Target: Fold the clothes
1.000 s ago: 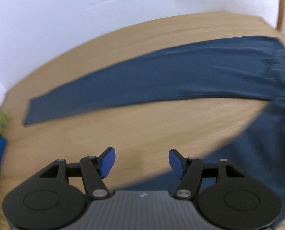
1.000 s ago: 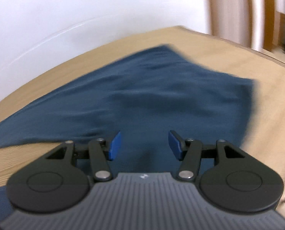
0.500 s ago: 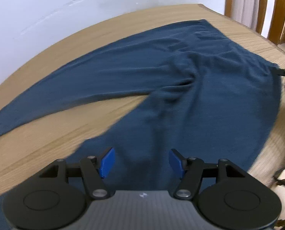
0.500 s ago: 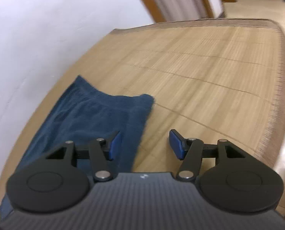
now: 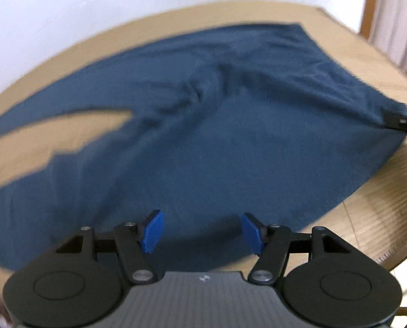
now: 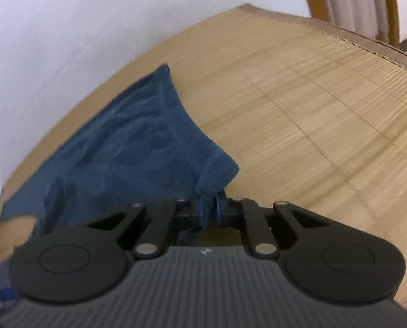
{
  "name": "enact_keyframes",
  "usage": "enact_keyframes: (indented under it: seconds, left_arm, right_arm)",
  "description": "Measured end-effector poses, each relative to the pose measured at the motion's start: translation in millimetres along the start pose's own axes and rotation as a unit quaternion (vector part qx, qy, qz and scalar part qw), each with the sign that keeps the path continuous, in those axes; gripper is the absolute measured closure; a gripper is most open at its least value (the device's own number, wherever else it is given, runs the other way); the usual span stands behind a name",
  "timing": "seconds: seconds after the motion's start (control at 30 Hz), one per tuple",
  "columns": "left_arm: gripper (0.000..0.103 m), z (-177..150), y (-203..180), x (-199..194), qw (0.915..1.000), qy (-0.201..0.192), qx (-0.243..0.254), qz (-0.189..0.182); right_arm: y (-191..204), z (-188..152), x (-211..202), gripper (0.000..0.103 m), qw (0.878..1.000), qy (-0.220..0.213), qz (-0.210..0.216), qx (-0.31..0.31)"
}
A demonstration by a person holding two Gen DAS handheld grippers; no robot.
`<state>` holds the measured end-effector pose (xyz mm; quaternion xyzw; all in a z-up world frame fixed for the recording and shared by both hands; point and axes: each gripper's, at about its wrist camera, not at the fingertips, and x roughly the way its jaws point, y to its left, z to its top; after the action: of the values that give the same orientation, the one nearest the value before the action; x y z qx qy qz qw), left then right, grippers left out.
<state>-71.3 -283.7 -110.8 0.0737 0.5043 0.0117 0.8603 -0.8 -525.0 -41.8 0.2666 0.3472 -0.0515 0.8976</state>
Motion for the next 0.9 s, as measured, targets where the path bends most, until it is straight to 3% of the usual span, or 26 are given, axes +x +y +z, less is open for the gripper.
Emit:
enact_keyframes:
  seconds: [0.23, 0.33, 0.43, 0.53, 0.67, 0.7, 0.77, 0.83, 0.9]
  left_arm:
    - [0.038, -10, -14, -7, 0.9991, 0.026, -0.019, 0.028]
    - [0.038, -11, -13, -11, 0.9986, 0.024, -0.024, 0.041]
    - [0.038, -14, -4, -17, 0.9973, 0.023, -0.05, 0.048]
    - [0.038, -19, 8, -26, 0.9959, 0.009, -0.067, 0.061]
    - [0.038, -29, 34, -32, 0.9924, -0.001, -0.097, 0.077]
    - [0.038, -31, 41, -31, 0.9916, 0.001, -0.105, 0.075]
    - [0.038, -35, 54, -30, 0.9898, 0.004, -0.122, 0.073]
    - [0.038, -40, 63, -29, 0.9891, 0.005, -0.129, 0.071]
    - [0.038, -43, 69, -27, 0.9889, 0.006, -0.132, 0.068]
  right_arm:
    - [-14, -17, -31, 0.092, 0.996, 0.052, 0.038, -0.062]
    - [-9, -17, -32, 0.085, 0.991, 0.057, 0.044, -0.112]
    - [7, -11, -42, 0.075, 0.979, 0.052, 0.024, -0.197]
    - [30, -10, -60, 0.065, 0.949, 0.019, 0.015, -0.315]
    - [66, -23, -80, 0.045, 0.891, -0.028, 0.056, -0.449]
    - [76, -28, -80, 0.04, 0.877, -0.02, 0.084, -0.472]
    - [95, -46, -69, 0.038, 0.852, 0.014, 0.131, -0.507]
    - [110, -65, -53, 0.038, 0.826, 0.048, 0.162, -0.537]
    - [120, -84, -36, 0.038, 0.805, 0.064, 0.165, -0.567]
